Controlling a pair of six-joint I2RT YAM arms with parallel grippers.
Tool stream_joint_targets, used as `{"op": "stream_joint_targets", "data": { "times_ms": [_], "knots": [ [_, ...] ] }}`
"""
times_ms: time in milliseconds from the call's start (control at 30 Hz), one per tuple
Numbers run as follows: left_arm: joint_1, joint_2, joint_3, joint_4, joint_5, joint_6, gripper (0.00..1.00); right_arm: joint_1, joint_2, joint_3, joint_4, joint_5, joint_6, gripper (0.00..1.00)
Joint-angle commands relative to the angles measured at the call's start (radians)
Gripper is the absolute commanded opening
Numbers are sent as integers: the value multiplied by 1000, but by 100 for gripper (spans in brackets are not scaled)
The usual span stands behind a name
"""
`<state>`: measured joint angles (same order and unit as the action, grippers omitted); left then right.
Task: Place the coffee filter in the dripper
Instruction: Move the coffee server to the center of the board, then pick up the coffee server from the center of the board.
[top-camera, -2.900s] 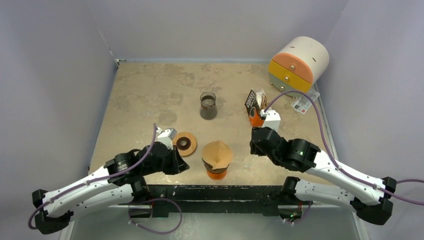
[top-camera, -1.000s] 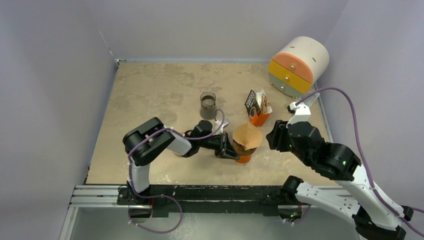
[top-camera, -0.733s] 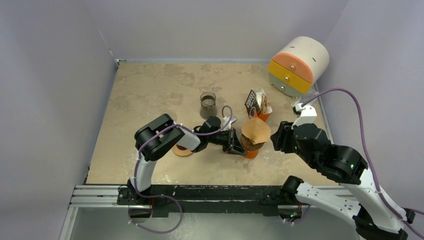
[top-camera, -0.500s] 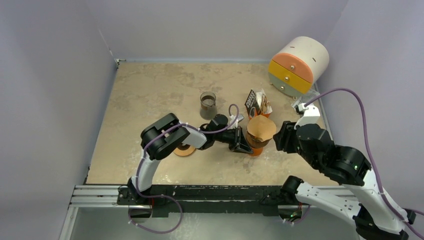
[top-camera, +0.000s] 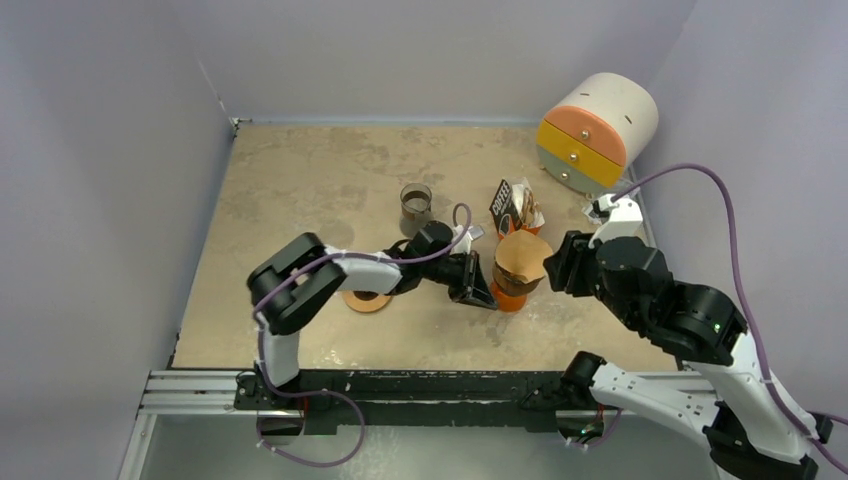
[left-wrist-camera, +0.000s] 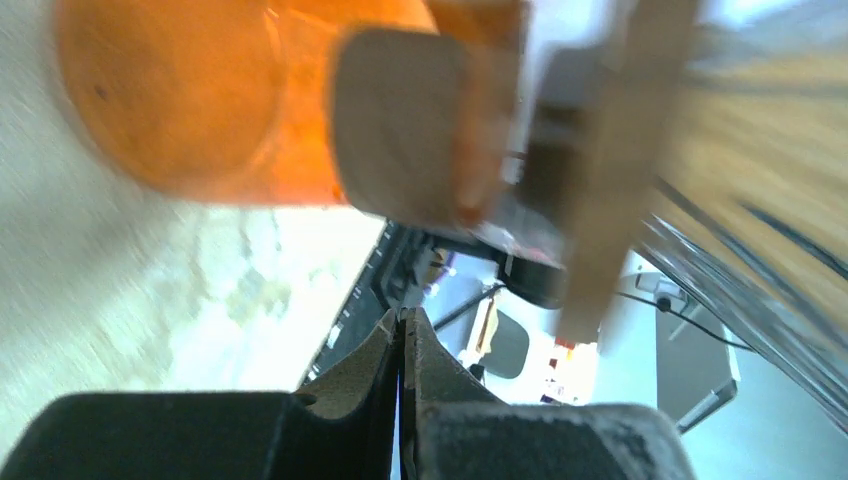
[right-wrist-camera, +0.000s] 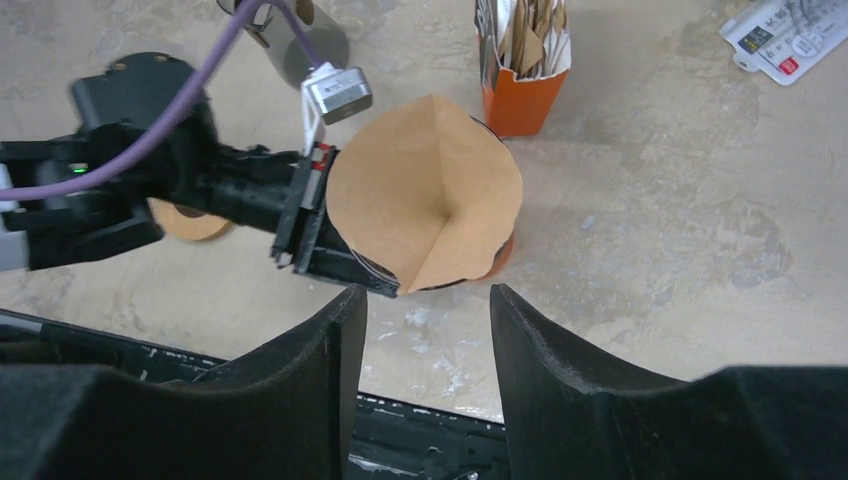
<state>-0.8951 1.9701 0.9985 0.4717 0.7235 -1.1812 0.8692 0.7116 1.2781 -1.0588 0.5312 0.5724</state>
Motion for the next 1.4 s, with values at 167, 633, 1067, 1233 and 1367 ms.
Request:
{"op": "stream_joint_targets", "data": {
  "times_ms": [167, 633, 1067, 1233, 1367],
  "knots": [
    [5, -389, -102, -431, -122, 240, 0, -1, 152, 103, 127, -61, -64, 53],
    [27, -974, 6, -1222, -644, 488, 19, -3, 476, 249, 279, -164, -131, 58],
    [27, -1176, 193, -1442, -993, 650, 49, -75, 841, 408, 348, -270, -131, 60],
    [27, -1221, 212, -1454, -1073, 723, 56, -129, 954, 453, 389, -288, -105, 56],
    [27, -1271, 159, -1424, -1168, 741, 65, -156, 1045, 513, 389, -294, -101, 55]
  ]
}}
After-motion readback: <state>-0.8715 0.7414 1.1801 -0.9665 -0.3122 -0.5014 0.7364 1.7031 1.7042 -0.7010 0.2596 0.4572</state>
